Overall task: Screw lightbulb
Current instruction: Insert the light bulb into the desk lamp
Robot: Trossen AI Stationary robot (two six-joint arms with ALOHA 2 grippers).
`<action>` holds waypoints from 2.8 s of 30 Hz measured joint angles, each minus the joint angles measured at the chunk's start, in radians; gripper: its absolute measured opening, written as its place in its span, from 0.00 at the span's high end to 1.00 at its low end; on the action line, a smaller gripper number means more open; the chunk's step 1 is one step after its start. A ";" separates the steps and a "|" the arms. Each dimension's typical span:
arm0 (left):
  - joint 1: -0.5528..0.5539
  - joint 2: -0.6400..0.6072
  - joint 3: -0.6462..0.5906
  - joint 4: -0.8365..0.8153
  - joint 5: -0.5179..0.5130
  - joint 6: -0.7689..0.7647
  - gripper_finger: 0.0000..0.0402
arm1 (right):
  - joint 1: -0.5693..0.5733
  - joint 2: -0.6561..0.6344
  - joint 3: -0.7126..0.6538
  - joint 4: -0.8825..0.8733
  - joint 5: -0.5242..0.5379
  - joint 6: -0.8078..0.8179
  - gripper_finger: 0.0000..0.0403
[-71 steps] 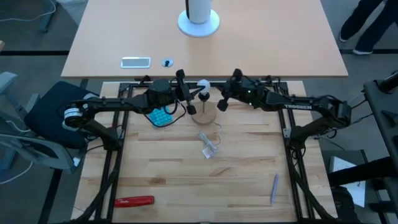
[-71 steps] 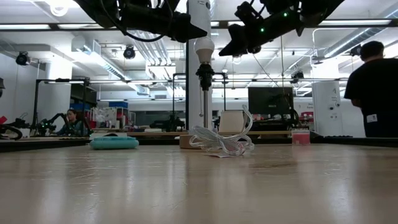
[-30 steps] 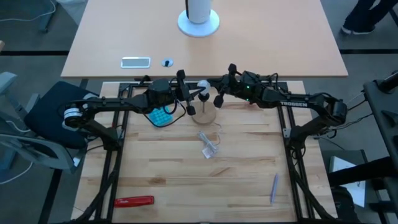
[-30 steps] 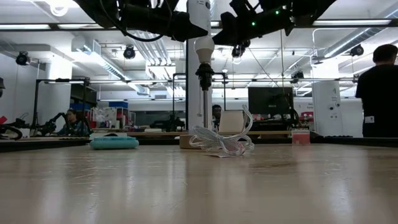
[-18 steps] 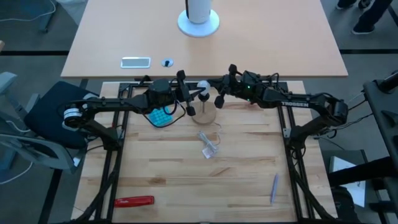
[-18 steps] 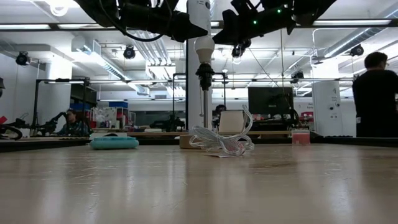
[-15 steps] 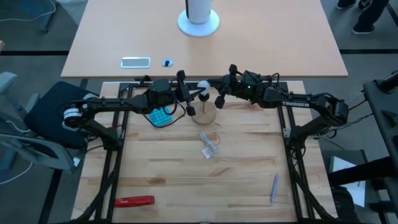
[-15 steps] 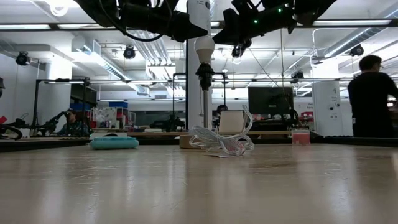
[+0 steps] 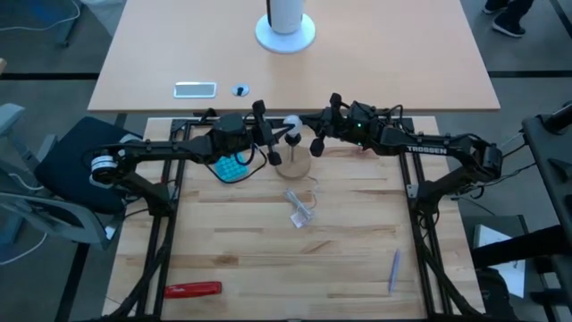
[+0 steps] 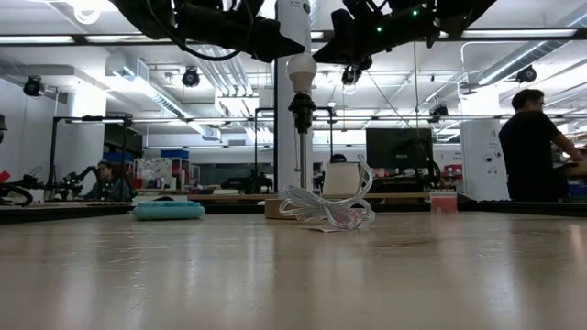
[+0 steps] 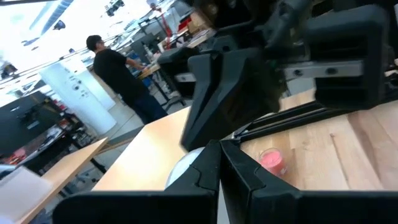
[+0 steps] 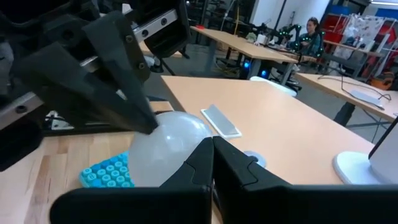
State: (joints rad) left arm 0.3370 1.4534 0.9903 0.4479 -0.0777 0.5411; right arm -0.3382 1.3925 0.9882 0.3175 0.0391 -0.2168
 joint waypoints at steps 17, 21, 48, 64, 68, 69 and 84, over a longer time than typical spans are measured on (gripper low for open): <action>0.003 -0.002 0.002 -0.014 -0.037 -0.003 1.00 | 0.052 -0.034 -0.002 -0.051 0.067 -0.036 1.00; 0.002 -0.003 0.002 -0.018 -0.020 -0.003 1.00 | 0.041 -0.045 -0.002 -0.033 0.182 -0.067 1.00; -0.010 -0.005 0.000 -0.035 0.027 -0.008 1.00 | 0.020 -0.030 -0.001 -0.071 0.102 0.014 1.00; -0.009 -0.012 0.000 -0.044 0.008 -0.008 1.00 | 0.010 0.024 0.000 -0.080 0.151 0.006 1.00; -0.009 -0.012 0.000 -0.046 0.008 0.000 1.00 | 0.018 0.017 -0.001 -0.082 0.157 0.006 1.00; -0.009 -0.012 0.000 -0.046 0.008 0.000 1.00 | 0.022 0.014 -0.001 -0.083 0.157 0.007 1.00; -0.007 -0.012 -0.001 -0.046 0.009 0.000 1.00 | 0.054 -0.006 -0.001 -0.100 0.160 0.033 1.00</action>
State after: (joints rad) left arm 0.3302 1.4414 0.9897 0.4015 -0.0689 0.5415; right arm -0.2845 1.3861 0.9874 0.2172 0.1993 -0.1837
